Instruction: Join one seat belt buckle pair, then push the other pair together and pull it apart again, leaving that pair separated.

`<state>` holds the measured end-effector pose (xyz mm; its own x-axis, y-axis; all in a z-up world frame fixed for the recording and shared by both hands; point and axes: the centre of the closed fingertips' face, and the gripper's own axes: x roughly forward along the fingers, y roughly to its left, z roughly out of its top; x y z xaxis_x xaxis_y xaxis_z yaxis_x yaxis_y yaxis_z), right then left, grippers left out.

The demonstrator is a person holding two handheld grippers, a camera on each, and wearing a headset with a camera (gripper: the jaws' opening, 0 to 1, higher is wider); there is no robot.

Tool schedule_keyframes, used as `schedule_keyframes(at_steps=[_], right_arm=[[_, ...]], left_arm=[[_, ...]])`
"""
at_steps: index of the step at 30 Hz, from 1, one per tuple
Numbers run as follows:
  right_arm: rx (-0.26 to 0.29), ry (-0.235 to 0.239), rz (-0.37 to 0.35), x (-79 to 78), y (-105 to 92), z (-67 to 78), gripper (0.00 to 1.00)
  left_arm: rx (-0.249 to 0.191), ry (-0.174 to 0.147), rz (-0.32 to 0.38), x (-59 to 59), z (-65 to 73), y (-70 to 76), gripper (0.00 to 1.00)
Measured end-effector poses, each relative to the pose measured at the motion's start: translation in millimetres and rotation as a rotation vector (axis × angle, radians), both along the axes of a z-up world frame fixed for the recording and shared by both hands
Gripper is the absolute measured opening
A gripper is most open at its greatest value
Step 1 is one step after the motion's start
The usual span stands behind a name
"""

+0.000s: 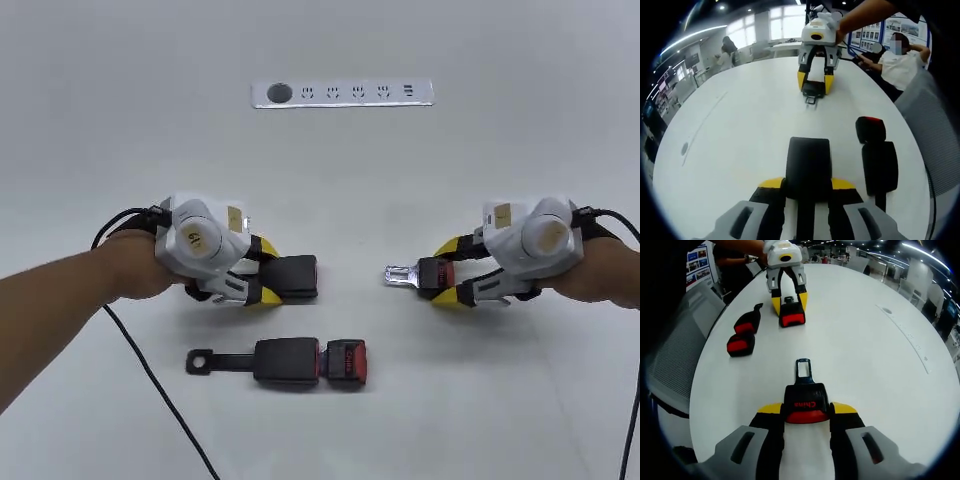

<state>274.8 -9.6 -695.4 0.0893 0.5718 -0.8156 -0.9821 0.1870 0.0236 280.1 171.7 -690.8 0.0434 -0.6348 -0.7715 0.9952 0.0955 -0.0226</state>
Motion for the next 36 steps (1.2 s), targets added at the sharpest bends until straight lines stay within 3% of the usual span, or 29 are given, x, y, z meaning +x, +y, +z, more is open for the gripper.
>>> schedule_keyframes(at_steps=[8,19,34,35,36], right_arm=[[-0.018,0.001,0.002,1.2,3.1,-1.0,0.34],[-0.016,0.000,0.013,0.6,22.1,0.8,0.34],[0.039,-0.008,0.040,-1.8,61.8,6.4,0.34],[0.073,-0.002,0.058,-4.6,71.5,7.8,0.34],[0.045,-0.010,0.046,-2.9,67.5,7.2,0.34]], left_arm=[[0.004,0.001,0.006,1.4,-0.5,1.3,0.33],[0.013,0.000,0.010,0.4,0.3,1.6,0.33],[0.019,0.005,0.011,-0.6,1.1,2.6,0.33],[0.022,0.004,0.010,-0.6,1.1,2.5,0.33],[0.022,0.004,0.009,-0.4,0.7,2.9,0.33]])
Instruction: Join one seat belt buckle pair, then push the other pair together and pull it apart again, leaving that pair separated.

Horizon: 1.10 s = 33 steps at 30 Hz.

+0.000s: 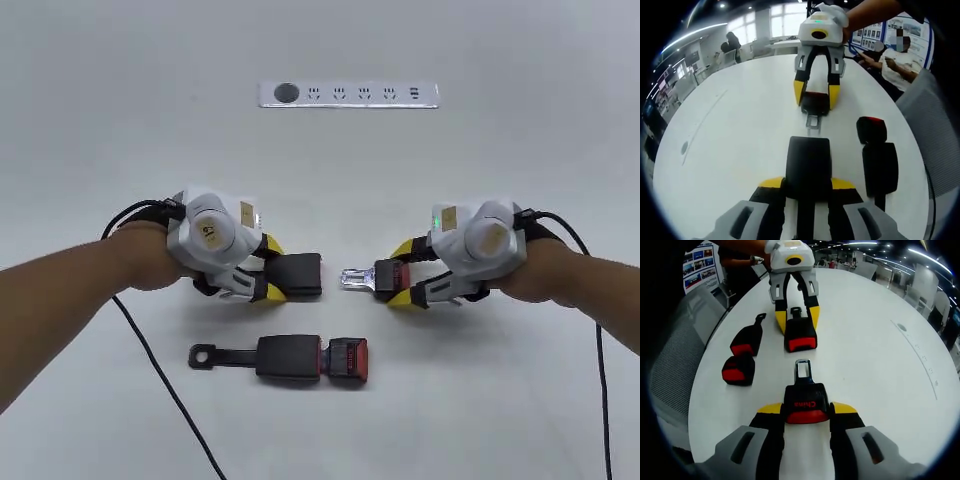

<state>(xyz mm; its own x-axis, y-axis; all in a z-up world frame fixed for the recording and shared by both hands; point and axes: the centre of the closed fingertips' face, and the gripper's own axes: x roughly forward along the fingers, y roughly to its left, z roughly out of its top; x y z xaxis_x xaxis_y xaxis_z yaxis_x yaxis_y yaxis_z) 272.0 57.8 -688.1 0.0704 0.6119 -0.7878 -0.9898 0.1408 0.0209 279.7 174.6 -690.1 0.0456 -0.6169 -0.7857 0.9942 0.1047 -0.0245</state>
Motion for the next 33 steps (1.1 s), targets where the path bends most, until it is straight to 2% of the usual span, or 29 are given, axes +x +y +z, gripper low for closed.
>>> schedule_keyframes(at_steps=[6,8,13,19,21,23,28,33], right_arm=[[0.021,0.003,0.015,-4.7,18.3,-2.6,0.34],[0.028,0.001,0.013,-0.2,19.9,-5.0,0.34],[0.042,0.005,0.015,-2.4,27.0,-4.2,0.34],[0.054,0.008,0.005,0.3,30.5,-6.9,0.34],[0.068,0.018,0.010,-2.8,36.2,-6.1,0.34],[0.061,0.006,0.023,-2.4,38.5,-4.1,0.34],[0.069,0.020,0.009,-1.4,35.9,-4.5,0.34],[0.081,0.028,0.001,-1.0,38.3,-3.9,0.34]], left_arm=[[0.002,0.000,0.000,-0.5,-0.5,0.4,0.33],[0.006,-0.001,-0.001,-1.1,-0.1,0.2,0.33],[0.009,-0.001,-0.003,-1.7,0.0,0.1,0.33],[0.011,-0.001,-0.016,-1.8,-1.9,0.6,0.33],[0.018,0.000,-0.030,-2.0,-2.5,-0.6,0.33],[0.030,-0.005,-0.053,-2.8,-2.7,-1.1,0.33],[0.023,-0.001,-0.052,-3.4,-3.1,-0.3,0.33],[0.039,-0.004,-0.066,-3.9,-3.5,-0.9,0.33]])
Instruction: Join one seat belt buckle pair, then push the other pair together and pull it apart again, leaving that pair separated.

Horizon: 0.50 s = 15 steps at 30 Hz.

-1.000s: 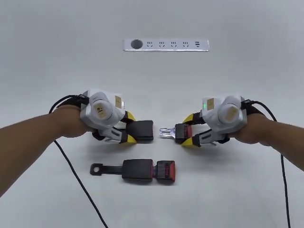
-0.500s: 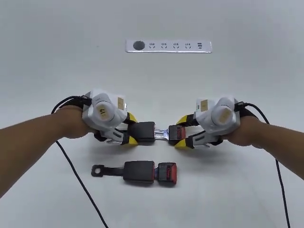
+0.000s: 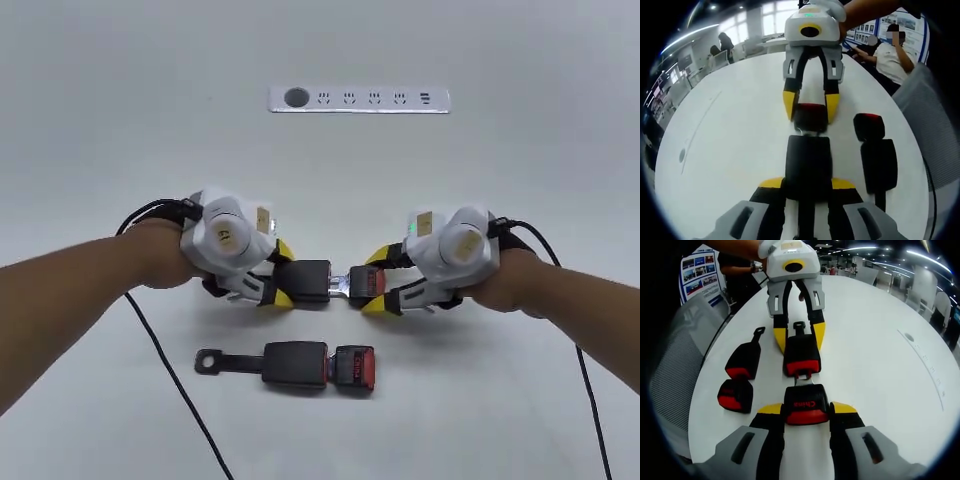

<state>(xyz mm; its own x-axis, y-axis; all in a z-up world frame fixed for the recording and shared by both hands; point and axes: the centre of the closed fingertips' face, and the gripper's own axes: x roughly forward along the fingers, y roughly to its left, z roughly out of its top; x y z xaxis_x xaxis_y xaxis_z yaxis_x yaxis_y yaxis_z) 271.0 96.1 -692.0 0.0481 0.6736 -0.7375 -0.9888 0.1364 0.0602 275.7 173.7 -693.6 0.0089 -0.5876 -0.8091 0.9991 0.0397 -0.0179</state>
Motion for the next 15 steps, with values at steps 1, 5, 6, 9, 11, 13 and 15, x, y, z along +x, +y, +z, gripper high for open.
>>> schedule_keyframes(at_steps=[1,5,6,9,11,13,15], right_arm=[[-0.001,0.000,0.001,-0.5,1.1,0.0,0.34],[-0.004,0.000,0.000,-1.2,3.8,0.4,0.34],[-0.002,0.001,-0.001,-1.0,4.0,0.1,0.33],[0.002,0.002,-0.006,-1.3,4.9,-0.1,0.33],[0.006,0.002,-0.007,-0.7,5.9,-1.6,0.33],[0.016,0.003,-0.013,-0.9,10.6,-1.9,0.33],[0.023,0.003,-0.019,-1.0,16.0,-1.9,0.33]], left_arm=[[0.001,0.001,-0.001,0.0,-0.3,0.3,0.33],[0.002,0.001,-0.005,-0.6,-0.5,1.5,0.33],[0.002,0.001,-0.006,-0.6,-0.6,1.4,0.33],[0.003,0.001,-0.006,-1.8,0.3,1.8,0.33],[0.004,0.001,-0.008,-1.7,0.1,2.3,0.33],[0.007,0.003,-0.014,-1.8,-0.3,2.5,0.33],[0.012,0.003,-0.020,-2.3,-0.1,2.2,0.33]])
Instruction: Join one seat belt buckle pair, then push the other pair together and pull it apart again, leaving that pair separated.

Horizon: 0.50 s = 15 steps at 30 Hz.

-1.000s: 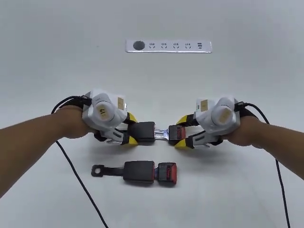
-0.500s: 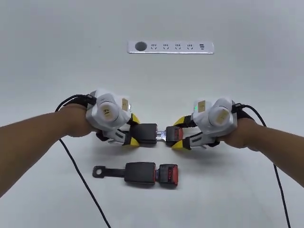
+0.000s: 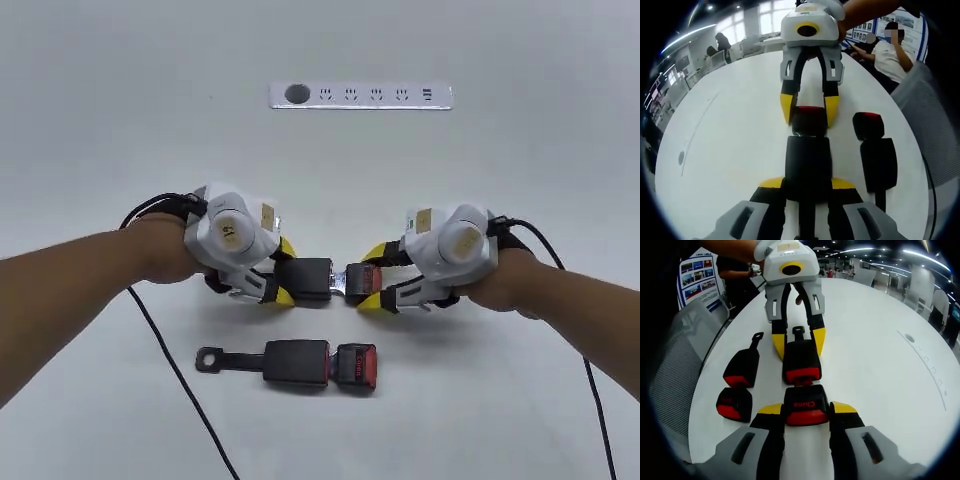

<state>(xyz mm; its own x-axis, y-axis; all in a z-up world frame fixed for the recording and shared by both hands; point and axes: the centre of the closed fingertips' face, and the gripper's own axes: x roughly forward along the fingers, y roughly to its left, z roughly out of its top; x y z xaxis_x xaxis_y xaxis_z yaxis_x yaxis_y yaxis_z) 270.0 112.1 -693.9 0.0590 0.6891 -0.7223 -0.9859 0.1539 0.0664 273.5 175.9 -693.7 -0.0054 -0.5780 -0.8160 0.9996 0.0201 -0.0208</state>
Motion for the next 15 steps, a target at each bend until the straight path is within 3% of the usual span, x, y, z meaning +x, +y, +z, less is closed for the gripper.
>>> schedule_keyframes(at_steps=[15], right_arm=[[0.000,-0.002,-0.014,2.4,6.0,-2.9,0.33]], left_arm=[[0.005,0.001,-0.003,-0.2,0.2,0.5,0.32]])
